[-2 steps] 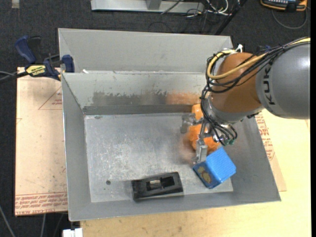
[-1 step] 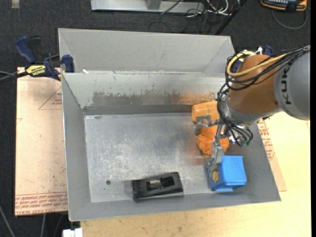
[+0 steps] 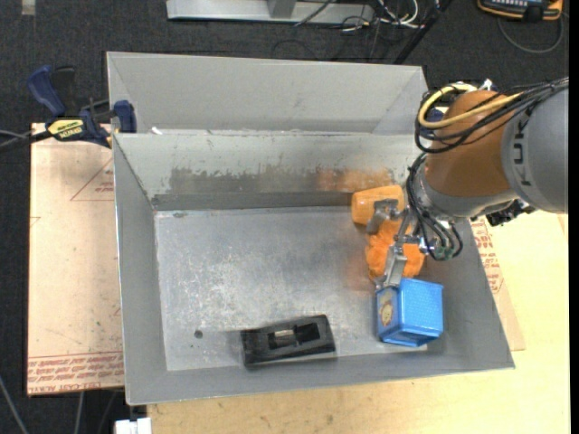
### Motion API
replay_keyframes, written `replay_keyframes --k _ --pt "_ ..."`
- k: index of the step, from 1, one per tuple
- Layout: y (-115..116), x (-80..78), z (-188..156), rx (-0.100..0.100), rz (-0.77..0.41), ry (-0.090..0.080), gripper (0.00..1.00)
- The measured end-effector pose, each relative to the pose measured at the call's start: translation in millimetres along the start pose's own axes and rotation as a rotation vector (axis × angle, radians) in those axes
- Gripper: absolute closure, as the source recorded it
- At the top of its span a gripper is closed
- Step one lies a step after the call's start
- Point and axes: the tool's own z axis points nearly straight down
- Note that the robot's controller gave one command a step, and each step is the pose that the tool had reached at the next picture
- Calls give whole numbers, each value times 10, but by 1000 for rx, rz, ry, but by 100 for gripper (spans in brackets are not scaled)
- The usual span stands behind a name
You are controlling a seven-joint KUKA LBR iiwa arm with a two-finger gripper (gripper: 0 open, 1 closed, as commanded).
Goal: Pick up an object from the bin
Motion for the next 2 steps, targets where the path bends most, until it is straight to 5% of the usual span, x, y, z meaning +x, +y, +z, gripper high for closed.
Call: replay_keyframes --k 1,2 --pt "-128 -140 189 -1 -324 -3 0" --pt "0 -131 423 0 -207 -4 100"
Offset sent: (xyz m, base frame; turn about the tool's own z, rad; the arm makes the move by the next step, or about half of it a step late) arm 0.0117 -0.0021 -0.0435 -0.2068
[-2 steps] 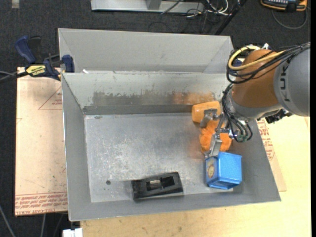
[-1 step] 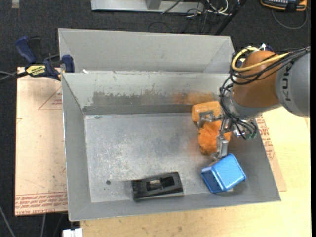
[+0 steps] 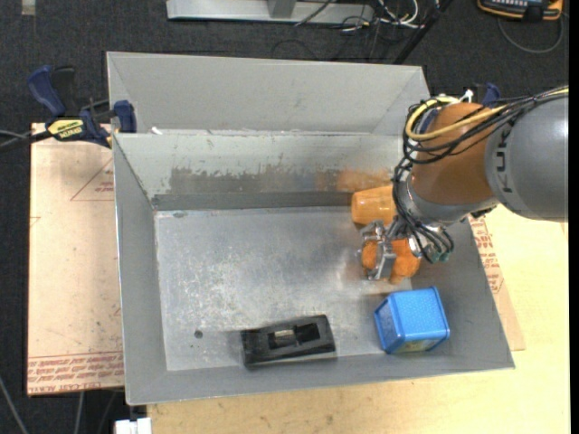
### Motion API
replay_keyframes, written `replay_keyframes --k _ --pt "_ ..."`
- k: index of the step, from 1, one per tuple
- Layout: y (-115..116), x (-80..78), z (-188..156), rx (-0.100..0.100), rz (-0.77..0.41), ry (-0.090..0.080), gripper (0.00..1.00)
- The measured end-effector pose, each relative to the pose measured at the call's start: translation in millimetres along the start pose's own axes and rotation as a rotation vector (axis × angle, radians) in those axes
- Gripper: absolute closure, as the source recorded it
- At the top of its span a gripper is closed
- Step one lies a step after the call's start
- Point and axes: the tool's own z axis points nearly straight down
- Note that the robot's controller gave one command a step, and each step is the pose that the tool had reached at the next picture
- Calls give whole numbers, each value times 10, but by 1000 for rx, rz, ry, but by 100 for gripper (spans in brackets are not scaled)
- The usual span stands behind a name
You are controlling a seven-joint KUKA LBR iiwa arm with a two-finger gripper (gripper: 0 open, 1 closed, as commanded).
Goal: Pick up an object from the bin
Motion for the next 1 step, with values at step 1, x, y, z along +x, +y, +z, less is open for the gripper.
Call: replay_keyframes --k 1 --pt "-2 0 -1 0 0 0 100"
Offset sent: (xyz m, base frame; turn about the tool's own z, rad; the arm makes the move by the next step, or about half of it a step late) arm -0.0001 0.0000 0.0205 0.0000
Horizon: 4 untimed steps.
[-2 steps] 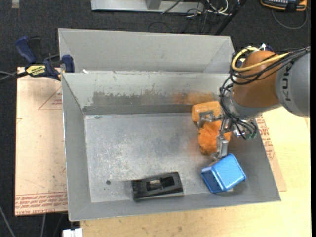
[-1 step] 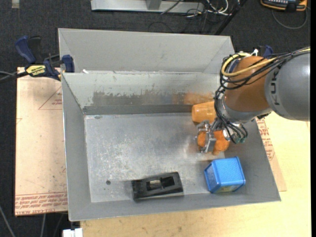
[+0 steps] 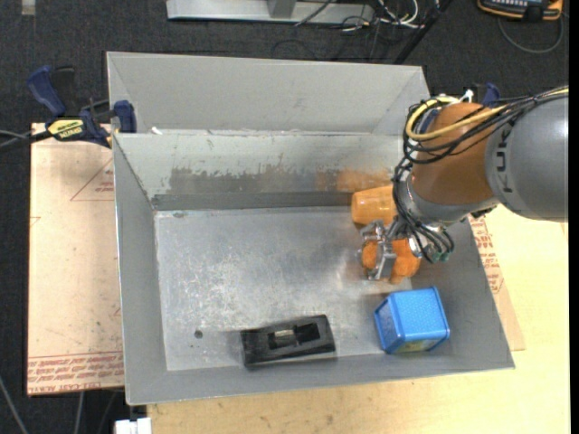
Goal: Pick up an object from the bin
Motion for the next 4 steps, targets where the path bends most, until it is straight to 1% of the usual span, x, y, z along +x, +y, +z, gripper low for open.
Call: replay_keyframes --k 2,4 --pt "7 12 -118 -1 -1 3 100" --pt "11 1 -331 -1 0 0 100"
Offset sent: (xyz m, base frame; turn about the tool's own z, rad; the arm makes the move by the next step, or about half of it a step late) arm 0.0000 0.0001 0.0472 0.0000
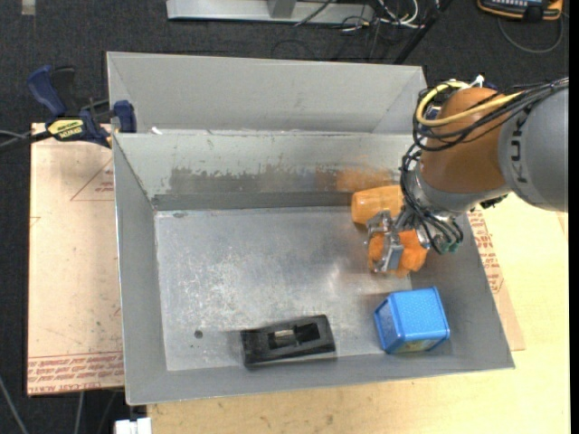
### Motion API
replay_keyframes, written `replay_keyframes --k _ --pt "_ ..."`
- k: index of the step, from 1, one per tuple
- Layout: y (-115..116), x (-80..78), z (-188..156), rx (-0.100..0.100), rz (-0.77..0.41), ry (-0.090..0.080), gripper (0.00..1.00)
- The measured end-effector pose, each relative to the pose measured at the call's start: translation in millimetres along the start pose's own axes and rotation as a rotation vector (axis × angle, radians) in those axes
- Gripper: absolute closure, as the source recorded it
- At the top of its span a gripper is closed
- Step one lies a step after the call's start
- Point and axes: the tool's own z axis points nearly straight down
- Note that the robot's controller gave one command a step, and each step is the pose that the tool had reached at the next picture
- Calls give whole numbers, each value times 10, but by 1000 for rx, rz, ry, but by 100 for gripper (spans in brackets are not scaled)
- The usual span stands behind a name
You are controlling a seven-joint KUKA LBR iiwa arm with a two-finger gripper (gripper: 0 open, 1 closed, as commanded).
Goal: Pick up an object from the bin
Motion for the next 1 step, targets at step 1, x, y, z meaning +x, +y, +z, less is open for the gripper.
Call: replay_keyframes --k 1 --pt "7 12 -136 -2 0 5 100"
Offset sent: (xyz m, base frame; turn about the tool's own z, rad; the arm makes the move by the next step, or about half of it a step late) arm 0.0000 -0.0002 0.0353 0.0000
